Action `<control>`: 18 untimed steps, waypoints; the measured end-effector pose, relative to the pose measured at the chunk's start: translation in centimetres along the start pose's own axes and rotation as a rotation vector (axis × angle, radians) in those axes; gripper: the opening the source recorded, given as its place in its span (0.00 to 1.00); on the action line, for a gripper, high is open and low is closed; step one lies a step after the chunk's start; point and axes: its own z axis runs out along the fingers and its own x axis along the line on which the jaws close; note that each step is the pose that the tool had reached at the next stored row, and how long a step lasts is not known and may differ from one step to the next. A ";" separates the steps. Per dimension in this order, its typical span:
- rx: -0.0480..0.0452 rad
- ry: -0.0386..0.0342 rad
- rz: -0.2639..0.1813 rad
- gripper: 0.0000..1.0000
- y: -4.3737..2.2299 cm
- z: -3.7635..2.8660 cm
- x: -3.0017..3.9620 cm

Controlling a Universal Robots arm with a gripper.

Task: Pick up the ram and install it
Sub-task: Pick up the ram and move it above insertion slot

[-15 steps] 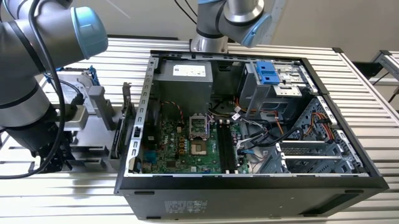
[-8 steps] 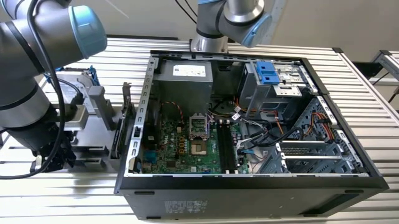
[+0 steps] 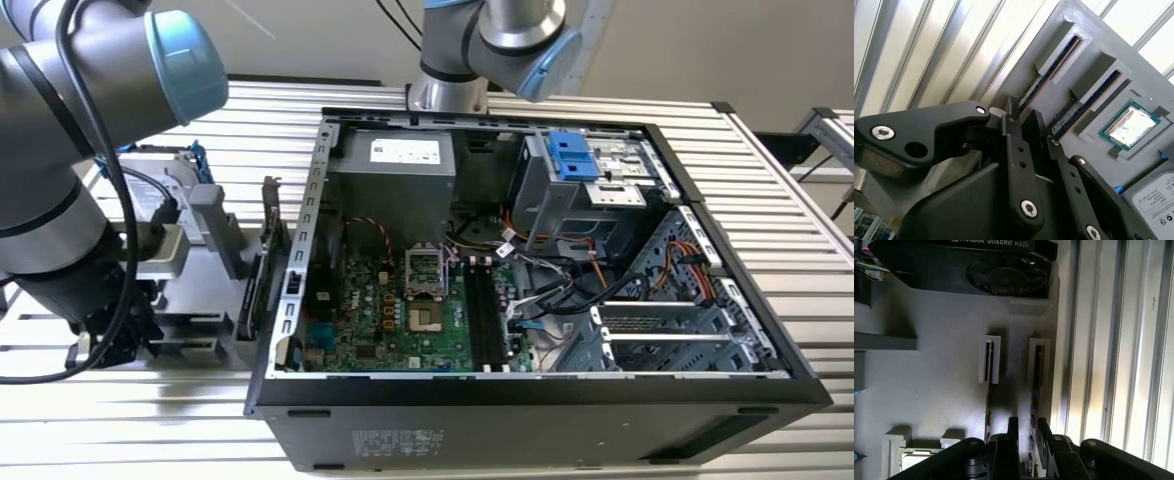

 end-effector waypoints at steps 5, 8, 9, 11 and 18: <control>0.0001 -0.0001 0.000 1.00 -0.01 0.00 -0.27; 0.0000 -0.0001 0.000 1.00 -0.02 0.00 -0.34; 0.0000 0.0000 0.000 1.00 -0.02 0.00 -0.35; 0.0000 0.0000 0.000 1.00 -0.02 0.00 -0.37; 0.0000 -0.0001 0.000 0.00 -0.02 0.00 -0.41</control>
